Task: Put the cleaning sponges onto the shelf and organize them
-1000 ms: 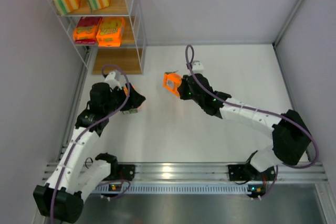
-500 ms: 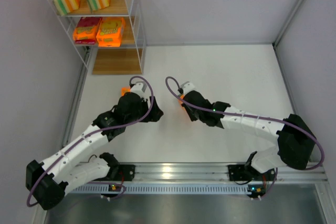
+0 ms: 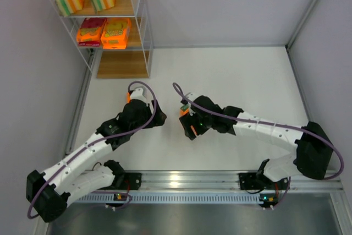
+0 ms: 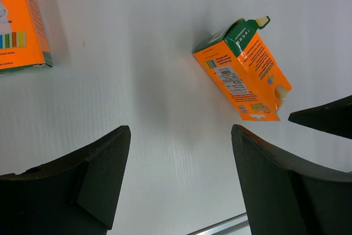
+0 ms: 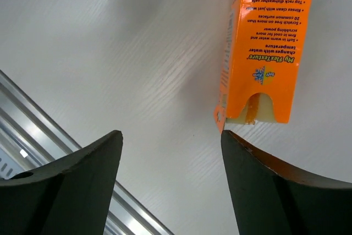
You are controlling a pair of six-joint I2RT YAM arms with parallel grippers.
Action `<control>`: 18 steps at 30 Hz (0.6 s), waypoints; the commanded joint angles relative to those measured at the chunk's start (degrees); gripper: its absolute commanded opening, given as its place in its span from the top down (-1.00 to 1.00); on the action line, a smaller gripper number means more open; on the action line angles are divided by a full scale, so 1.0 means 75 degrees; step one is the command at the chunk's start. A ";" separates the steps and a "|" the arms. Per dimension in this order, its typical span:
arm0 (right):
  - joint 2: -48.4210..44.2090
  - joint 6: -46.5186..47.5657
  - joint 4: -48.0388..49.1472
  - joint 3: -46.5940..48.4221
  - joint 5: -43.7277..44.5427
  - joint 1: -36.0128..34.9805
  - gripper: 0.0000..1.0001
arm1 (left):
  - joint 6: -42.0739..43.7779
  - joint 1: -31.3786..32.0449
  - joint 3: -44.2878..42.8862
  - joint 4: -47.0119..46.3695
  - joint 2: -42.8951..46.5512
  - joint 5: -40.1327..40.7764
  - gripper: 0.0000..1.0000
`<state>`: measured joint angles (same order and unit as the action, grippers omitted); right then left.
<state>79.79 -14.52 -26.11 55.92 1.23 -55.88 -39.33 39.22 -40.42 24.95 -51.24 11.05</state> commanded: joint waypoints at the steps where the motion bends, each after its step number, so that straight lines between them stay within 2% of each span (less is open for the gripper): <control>1: -0.0594 -0.0688 -0.0395 0.0464 -0.0248 -0.0155 -0.50 | -0.0391 0.0032 0.0116 -0.0034 0.0152 0.0121 -0.60; 6: -0.1649 -0.1169 -0.0551 0.0747 -0.0446 0.0720 -0.78 | -0.0603 0.0090 0.0129 -0.0045 -0.0255 -0.0067 -0.54; 8: -0.1872 -0.1215 -0.0340 0.0607 -0.0434 0.1085 -0.86 | -0.0942 0.0440 0.0023 -0.0080 -0.0537 0.0177 -0.53; 10: -0.1838 -0.1367 0.0068 0.0187 -0.0562 0.1811 -0.86 | -0.1223 0.1236 -0.0280 -0.0057 -0.1017 0.1055 -0.55; 13: -0.1417 -0.1894 0.0736 -0.0457 -0.0902 0.2773 -0.76 | -0.1831 0.1965 -0.0504 -0.0081 -0.1557 0.1828 -0.55; 18: -0.0515 -0.2363 0.2179 -0.0986 -0.0552 0.2950 -0.45 | -0.2396 0.2153 -0.0294 -0.0185 -0.2120 0.2336 -0.45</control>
<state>73.28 -28.38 -18.26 50.61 -3.09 -33.89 -52.75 55.11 -41.69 24.86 -66.11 22.85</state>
